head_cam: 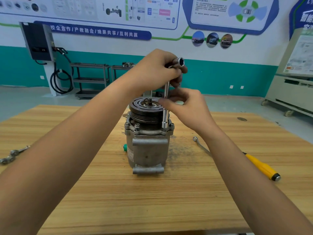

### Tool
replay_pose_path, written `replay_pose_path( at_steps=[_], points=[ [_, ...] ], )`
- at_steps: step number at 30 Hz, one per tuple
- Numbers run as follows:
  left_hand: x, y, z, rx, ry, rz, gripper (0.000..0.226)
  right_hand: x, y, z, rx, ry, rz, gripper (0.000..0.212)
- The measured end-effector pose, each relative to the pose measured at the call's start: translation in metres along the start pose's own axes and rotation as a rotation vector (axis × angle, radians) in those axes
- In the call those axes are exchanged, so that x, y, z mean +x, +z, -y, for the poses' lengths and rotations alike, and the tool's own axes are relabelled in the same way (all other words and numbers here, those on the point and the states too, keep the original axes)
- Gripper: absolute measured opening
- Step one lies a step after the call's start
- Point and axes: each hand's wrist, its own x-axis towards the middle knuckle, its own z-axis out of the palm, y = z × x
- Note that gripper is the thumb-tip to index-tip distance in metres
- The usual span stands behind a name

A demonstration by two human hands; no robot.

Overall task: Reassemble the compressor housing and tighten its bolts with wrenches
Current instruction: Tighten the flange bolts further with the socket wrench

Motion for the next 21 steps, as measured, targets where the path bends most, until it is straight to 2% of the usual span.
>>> replay_pose_path(
  at_steps=[2,4,6,8,11,13,15,17,19,21],
  points=[
    [-0.003,-0.005,-0.002,-0.102,-0.021,0.098,0.019,-0.001,-0.001,0.003,0.116,0.017,0.099,0.012],
    [-0.004,-0.005,-0.001,-0.038,0.012,0.091,0.019,-0.001,0.000,0.003,0.133,0.008,0.119,0.019],
    [-0.005,-0.002,0.001,0.062,0.053,0.003,0.018,0.000,0.001,0.004,0.068,-0.019,0.044,0.019],
    [-0.004,0.001,0.006,0.053,0.044,-0.138,0.015,0.000,0.003,0.002,0.013,-0.043,-0.056,0.024],
    [-0.001,0.001,0.014,-0.212,-0.064,-0.280,0.015,-0.002,0.004,0.002,-0.044,-0.060,-0.113,0.009],
    [0.000,0.001,0.019,-0.419,-0.143,-0.265,0.017,-0.003,0.002,0.002,-0.026,-0.030,0.000,0.020],
    [0.001,0.002,0.024,-0.591,-0.210,-0.240,0.020,-0.004,0.001,0.003,0.058,0.013,0.114,0.021],
    [0.001,0.001,0.024,-0.670,-0.247,-0.220,0.021,-0.004,0.000,0.004,0.061,0.006,0.112,0.023],
    [0.001,0.002,0.020,-0.557,-0.218,-0.223,0.019,-0.004,-0.001,0.003,0.075,0.004,0.075,0.024],
    [0.000,0.005,0.013,-0.244,-0.147,-0.217,0.022,-0.005,-0.001,0.003,0.110,-0.005,0.047,0.020]
  ],
)
